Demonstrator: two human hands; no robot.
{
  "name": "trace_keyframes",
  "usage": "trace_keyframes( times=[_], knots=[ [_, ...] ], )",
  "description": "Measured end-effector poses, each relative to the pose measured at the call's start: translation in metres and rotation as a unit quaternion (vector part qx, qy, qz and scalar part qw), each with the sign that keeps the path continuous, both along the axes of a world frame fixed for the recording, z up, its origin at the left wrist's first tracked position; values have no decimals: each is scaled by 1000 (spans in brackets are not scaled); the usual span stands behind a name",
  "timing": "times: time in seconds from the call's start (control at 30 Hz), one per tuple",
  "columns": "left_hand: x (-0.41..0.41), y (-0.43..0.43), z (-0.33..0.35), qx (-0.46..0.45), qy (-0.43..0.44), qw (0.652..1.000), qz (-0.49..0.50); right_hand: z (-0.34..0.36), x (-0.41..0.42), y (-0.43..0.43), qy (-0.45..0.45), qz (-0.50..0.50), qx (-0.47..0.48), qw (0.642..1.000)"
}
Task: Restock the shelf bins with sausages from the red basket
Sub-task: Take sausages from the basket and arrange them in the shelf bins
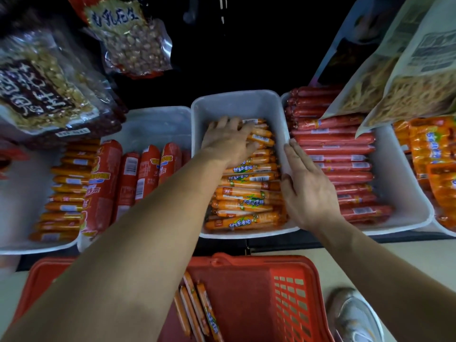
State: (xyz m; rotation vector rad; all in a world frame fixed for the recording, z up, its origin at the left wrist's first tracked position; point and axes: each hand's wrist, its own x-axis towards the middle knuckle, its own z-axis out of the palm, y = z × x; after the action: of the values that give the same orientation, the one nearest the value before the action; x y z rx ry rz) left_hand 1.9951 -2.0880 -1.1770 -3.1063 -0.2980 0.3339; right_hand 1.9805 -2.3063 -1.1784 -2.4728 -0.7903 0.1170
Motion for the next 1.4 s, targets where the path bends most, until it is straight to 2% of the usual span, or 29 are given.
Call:
trace_keyframes(
  times=[0.1,0.27,0.4,0.53,0.63,0.73,0.8,0.93,1.17,1.4],
  knots=[
    [-24,-6,-3,38,-21,999,6,1,0,1,9,-4,-8,1000],
    [-30,-4,-11,-139,17,984,112,4,-1,2,20,-6,-23,1000],
    [-22,-24,-14,-171,4,977,128,6,-2,3,17,-10,-22,1000],
    [-25,-22,-2,-214,-45,966,138,5,-2,3,15,-14,-10,1000],
    [-47,-16,13,-174,-66,974,127,5,-2,4,13,-16,-10,1000],
    [-84,-41,9,-146,14,984,102,6,-3,5,10,-15,-17,1000],
    [-99,-51,-1,-108,10,990,87,7,-4,5,11,-12,-17,1000],
    [-87,-40,-11,-103,-39,990,87,8,-4,4,14,-11,-18,1000],
    [-51,-31,-18,-87,-24,987,133,9,-5,5,20,-18,-4,1000],
    [-90,-48,-18,-96,2,993,71,5,-4,6,21,-11,-10,1000]
  ],
)
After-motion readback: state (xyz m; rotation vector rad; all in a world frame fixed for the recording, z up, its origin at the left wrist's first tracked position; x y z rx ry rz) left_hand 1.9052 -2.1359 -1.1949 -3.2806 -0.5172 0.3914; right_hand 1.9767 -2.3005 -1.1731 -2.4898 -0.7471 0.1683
